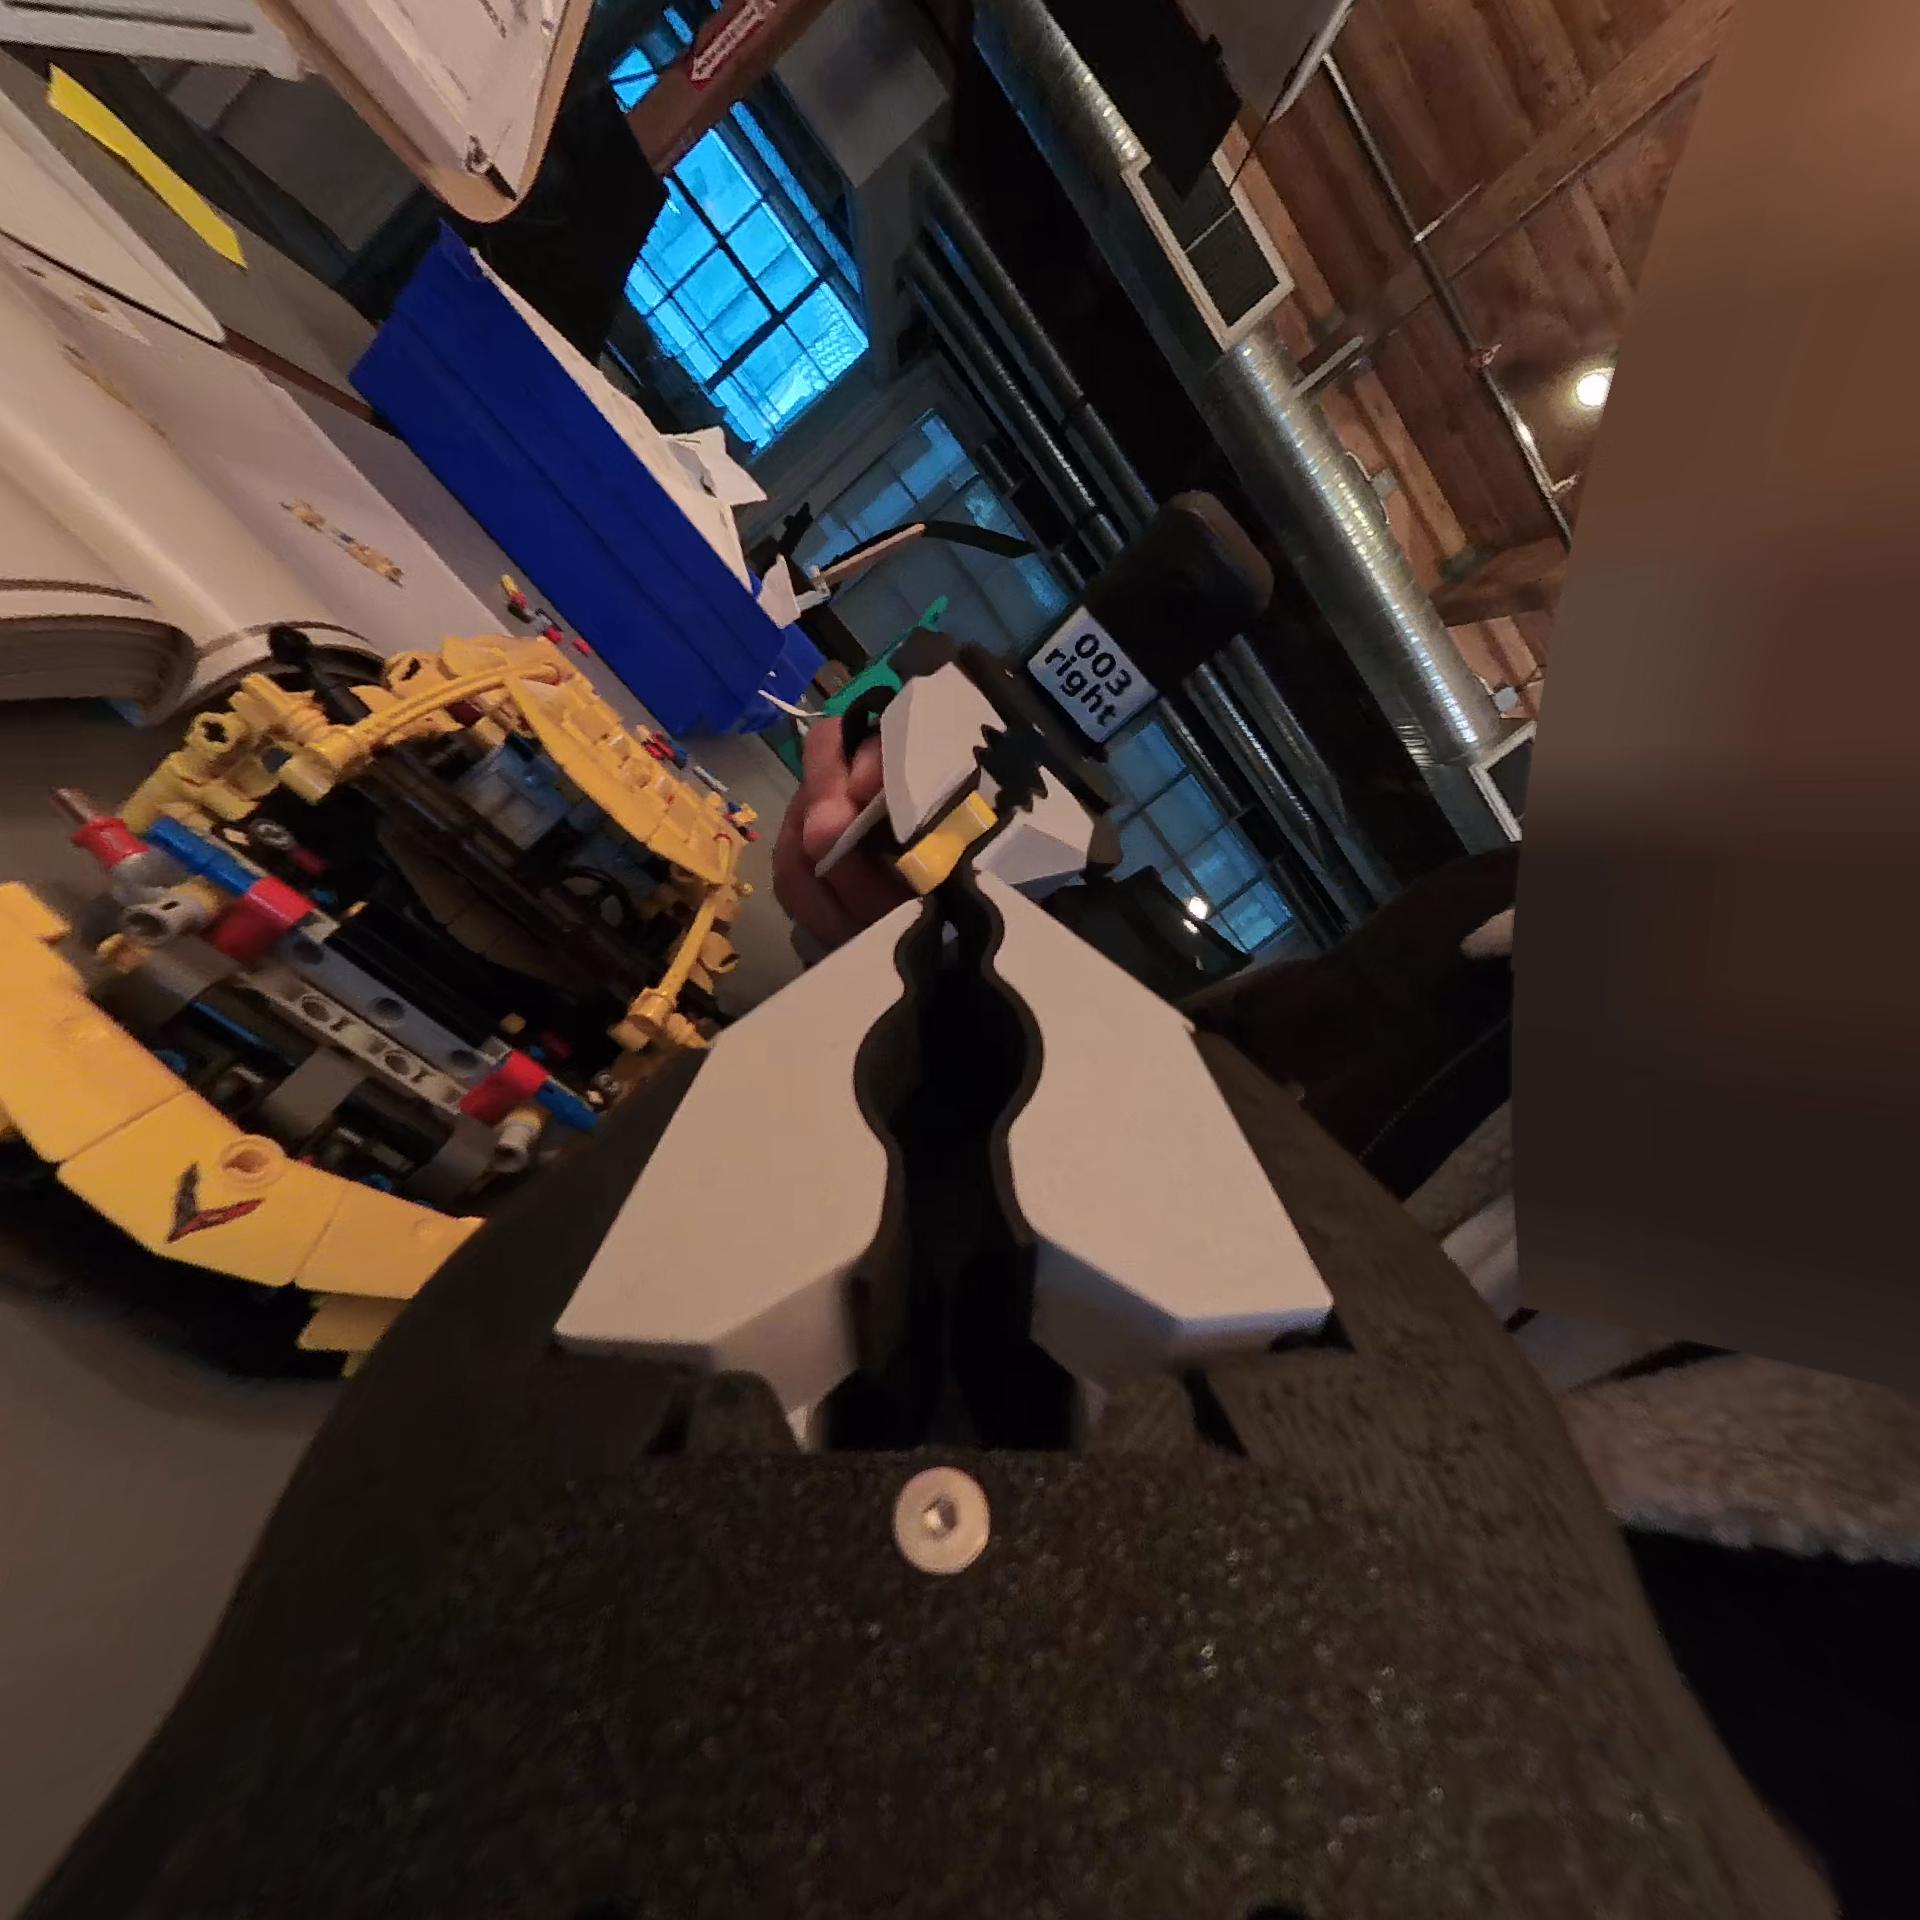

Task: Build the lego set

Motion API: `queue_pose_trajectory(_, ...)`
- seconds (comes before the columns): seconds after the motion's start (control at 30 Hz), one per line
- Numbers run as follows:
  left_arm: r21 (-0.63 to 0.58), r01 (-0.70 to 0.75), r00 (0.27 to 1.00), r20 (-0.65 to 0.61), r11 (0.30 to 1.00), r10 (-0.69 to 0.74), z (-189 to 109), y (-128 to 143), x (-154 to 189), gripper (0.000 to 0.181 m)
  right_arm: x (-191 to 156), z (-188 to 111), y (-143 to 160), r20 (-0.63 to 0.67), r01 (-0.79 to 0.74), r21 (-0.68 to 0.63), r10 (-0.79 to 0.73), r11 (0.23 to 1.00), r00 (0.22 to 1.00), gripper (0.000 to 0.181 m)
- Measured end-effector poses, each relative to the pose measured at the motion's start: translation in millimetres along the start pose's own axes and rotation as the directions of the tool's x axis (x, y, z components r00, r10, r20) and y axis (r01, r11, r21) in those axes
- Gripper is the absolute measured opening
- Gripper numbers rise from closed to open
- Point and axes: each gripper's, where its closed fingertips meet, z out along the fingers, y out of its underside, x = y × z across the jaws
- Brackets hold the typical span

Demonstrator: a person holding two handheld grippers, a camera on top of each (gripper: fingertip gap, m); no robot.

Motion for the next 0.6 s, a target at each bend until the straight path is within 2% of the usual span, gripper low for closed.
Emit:
queue_pose_trajectory(0.1,0.024,0.024,1.000,-0.009,0.999,-0.024,0.8,-3.2,0.4,0.003,3.2,-0.4,-2.5,0.004,-0.022,0.027,0.022,0.999,1.000,0.007)
queue_pose_trajectory(0.4,0.044,0.079,0.995,-0.057,0.996,-0.076,0.7,-5.8,3.1,0.006,6.6,-2.4,-5.6,-0.019,0.037,0.057,-0.036,0.998,0.999,0.007)
queue_pose_trajectory(0.6,0.046,0.105,0.991,-0.084,0.993,-0.100,-0.5,-6.4,4.0,0.009,4.9,-3.7,-5.8,-0.046,0.172,0.052,-0.170,0.984,0.984,0.007)
